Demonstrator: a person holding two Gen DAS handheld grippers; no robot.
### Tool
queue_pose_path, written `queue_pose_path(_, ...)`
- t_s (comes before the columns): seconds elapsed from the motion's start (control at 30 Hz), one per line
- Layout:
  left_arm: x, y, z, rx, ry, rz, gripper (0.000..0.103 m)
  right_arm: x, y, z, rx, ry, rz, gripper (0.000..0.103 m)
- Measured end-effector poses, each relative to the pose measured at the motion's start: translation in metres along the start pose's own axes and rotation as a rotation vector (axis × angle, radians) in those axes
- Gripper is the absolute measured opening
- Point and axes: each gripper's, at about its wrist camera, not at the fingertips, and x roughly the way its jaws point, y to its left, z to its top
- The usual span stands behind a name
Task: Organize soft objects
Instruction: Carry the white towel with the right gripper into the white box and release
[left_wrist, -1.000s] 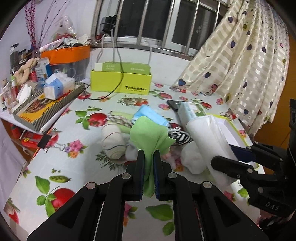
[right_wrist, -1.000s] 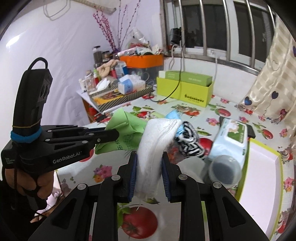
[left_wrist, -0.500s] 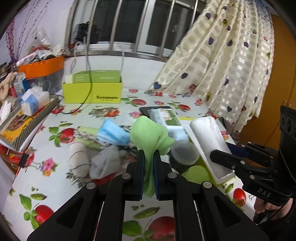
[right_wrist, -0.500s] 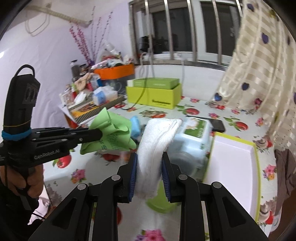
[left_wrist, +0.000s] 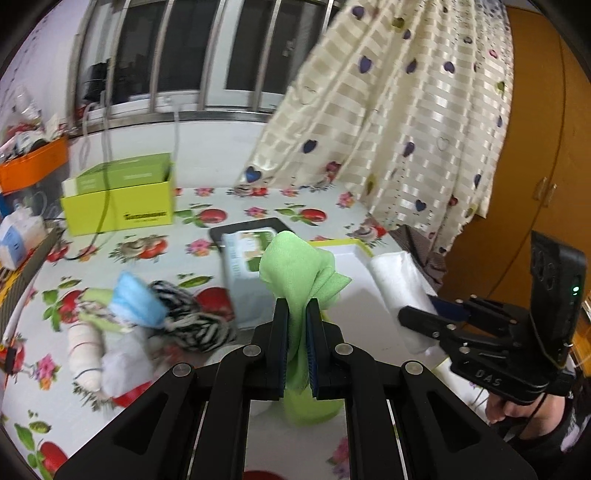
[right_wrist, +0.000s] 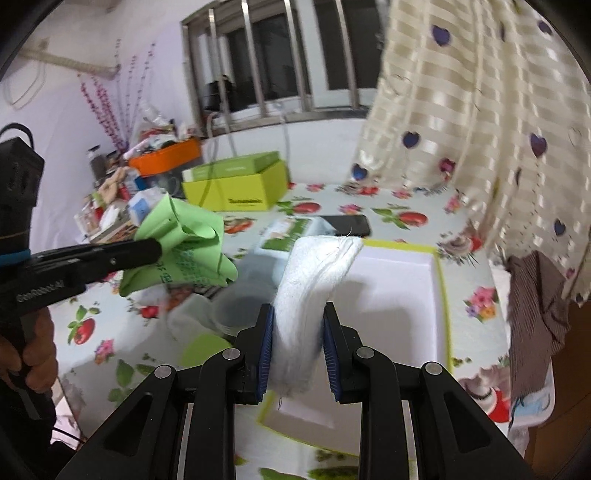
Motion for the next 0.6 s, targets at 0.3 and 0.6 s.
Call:
queue_pose_path(0.3,0.045,-0.040,0.004,0.045,0.085,-0.056,0.009,0.024,-0.046,-0.018,0.084,0.075,-0.029,0.024)
queue_pose_path(0.6,0.094,-0.060,-0.003,0.067,0.194,-0.057,0.009,0.050,-0.074,-0.028,0.122,0.145,-0.049,0.025)
